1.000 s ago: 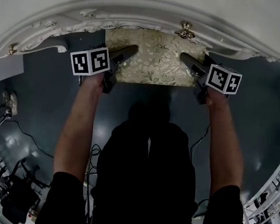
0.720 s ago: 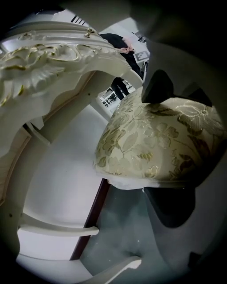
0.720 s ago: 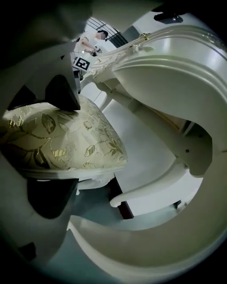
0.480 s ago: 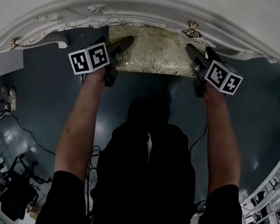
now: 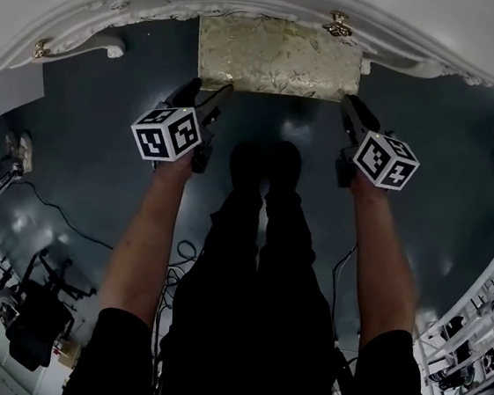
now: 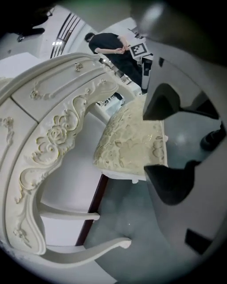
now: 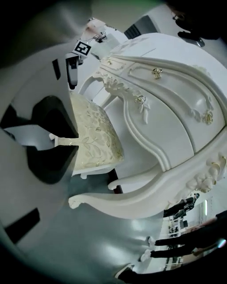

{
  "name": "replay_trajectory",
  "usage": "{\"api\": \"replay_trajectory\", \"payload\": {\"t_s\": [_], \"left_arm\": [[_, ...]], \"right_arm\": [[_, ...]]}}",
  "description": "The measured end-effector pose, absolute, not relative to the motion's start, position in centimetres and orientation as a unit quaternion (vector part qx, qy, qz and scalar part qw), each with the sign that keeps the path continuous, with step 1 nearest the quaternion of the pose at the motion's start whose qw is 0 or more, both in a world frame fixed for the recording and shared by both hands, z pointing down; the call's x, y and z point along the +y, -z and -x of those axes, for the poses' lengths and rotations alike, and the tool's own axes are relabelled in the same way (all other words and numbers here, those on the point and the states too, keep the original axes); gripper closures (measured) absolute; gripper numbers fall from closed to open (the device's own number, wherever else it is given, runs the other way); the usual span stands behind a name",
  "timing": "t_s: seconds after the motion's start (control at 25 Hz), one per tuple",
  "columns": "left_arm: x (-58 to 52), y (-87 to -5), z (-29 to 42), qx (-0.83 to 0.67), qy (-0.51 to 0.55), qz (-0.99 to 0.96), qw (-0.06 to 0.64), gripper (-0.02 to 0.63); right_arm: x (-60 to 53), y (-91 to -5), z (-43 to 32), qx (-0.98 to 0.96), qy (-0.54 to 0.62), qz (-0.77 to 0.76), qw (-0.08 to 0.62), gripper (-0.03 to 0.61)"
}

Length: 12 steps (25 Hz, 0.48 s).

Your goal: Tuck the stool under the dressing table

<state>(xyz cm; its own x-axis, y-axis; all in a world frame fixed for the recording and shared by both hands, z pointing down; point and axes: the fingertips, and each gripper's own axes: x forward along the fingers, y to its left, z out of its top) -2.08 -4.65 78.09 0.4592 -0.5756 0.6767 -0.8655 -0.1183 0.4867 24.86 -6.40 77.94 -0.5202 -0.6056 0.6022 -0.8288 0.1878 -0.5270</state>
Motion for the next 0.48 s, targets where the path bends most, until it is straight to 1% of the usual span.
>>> {"api": "replay_trajectory", "payload": {"t_s": [0.04,0.08,0.16,0.24,0.48], "left_arm": [[-4.2,-78.0,1.9,-0.492,-0.169,-0.731,0.44,0.337],[-3.9,-78.0,1.7,-0.489,-0.171,-0.733,0.441,0.37],[-3.4,-78.2,1.2,-0.479,-0.171,-0.734,0.45,0.385],[-3.1,-78.6,0.8,-0.471,-0.175,-0.736,0.453,0.387],[-3.2,-79.6,0.6,-0.475,-0.181,-0.734,0.45,0.393]], "right_arm": [[-6.0,-78.1,-24.7,-0.758,-0.434,-0.469,0.13,0.514],[-5.7,-78.3,-24.4,-0.758,-0.437,-0.465,0.135,0.515],[-5.0,-78.9,-23.8,-0.759,-0.436,-0.459,0.152,0.515],[-4.3,-79.6,-23.1,-0.758,-0.436,-0.457,0.164,0.515],[-4.7,-80.8,-22.2,-0.752,-0.431,-0.47,0.167,0.515]]}}
